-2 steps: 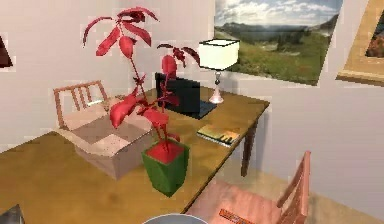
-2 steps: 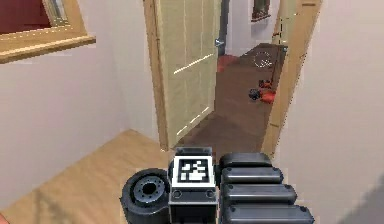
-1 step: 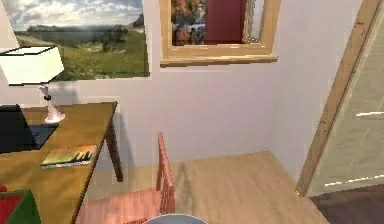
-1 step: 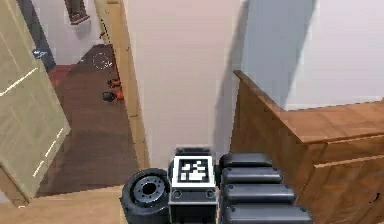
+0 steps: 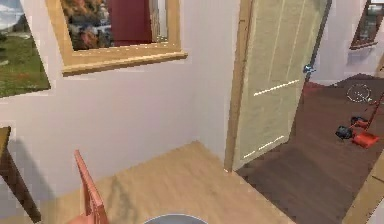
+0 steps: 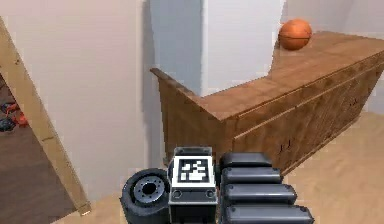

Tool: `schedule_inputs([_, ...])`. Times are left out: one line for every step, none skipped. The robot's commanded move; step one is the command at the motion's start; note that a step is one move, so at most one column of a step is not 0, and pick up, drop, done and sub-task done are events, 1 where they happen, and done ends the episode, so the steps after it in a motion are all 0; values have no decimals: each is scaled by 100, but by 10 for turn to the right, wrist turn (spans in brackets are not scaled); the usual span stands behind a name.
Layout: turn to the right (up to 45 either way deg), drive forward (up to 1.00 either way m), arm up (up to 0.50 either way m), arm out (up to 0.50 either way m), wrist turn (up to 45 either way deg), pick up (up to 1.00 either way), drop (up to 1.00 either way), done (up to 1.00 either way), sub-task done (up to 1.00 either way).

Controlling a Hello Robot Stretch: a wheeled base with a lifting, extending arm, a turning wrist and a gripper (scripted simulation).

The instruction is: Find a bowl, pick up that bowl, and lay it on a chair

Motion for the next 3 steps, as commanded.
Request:
schedule_inputs([0,10,0,0,0,0,0,0,0])
schedule_inputs([-450,0,0,0,0,0,0,0,0])
schedule_inputs([-360,0,0,0,0,0,0,0,0])
